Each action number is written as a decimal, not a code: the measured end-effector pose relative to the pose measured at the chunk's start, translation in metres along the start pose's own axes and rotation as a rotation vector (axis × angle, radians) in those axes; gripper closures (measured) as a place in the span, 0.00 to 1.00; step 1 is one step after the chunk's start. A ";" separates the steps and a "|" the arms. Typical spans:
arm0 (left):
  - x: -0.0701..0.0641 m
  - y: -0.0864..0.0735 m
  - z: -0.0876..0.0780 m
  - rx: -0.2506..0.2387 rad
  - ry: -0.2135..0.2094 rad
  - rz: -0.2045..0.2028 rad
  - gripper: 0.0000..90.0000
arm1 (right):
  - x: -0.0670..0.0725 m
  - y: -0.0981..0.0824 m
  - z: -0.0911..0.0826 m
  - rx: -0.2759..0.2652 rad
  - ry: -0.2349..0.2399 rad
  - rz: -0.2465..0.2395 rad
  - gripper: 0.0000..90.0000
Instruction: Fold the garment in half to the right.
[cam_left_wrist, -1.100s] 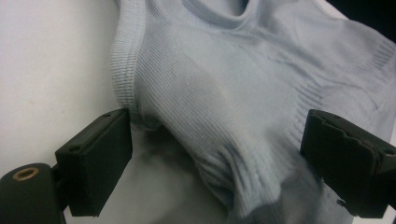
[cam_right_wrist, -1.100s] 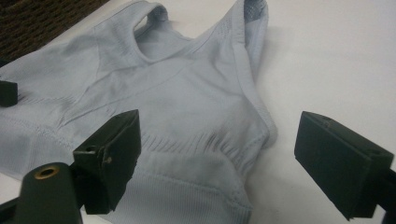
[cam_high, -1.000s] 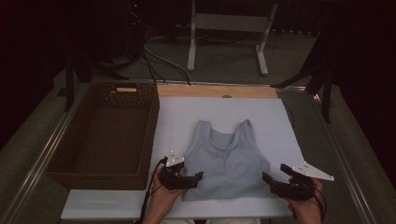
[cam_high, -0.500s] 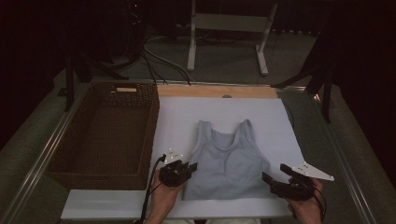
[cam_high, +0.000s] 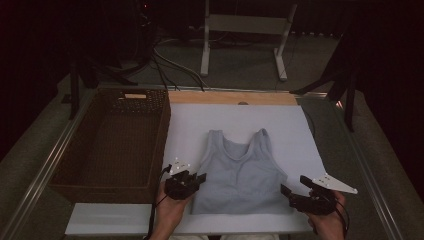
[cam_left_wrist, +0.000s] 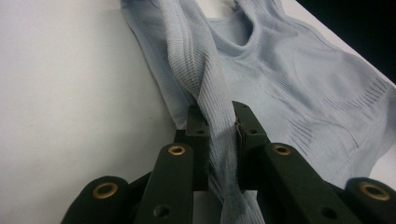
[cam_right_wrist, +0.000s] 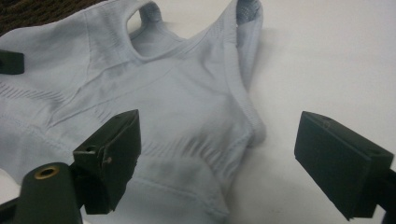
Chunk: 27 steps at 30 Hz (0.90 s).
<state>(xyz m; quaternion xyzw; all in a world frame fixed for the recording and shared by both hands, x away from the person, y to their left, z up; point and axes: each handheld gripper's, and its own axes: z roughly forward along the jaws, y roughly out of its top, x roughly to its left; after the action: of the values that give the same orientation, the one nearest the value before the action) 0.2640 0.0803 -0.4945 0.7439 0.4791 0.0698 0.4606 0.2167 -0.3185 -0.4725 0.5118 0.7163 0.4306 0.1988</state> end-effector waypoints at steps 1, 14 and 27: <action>0.001 0.000 -0.001 -0.001 0.003 -0.001 0.91 | 0.000 0.000 0.000 0.001 0.000 -0.001 0.16; 0.003 0.003 -0.004 0.017 0.041 -0.005 0.91 | 0.002 0.000 0.002 0.004 0.002 -0.005 0.16; -0.007 0.013 0.003 0.015 0.028 -0.011 0.91 | 0.002 0.000 0.002 0.004 0.004 -0.007 0.16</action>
<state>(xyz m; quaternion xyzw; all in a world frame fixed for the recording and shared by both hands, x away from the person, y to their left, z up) 0.2703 0.0717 -0.4845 0.7438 0.4900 0.0740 0.4486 0.2174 -0.3156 -0.4732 0.5089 0.7194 0.4295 0.1976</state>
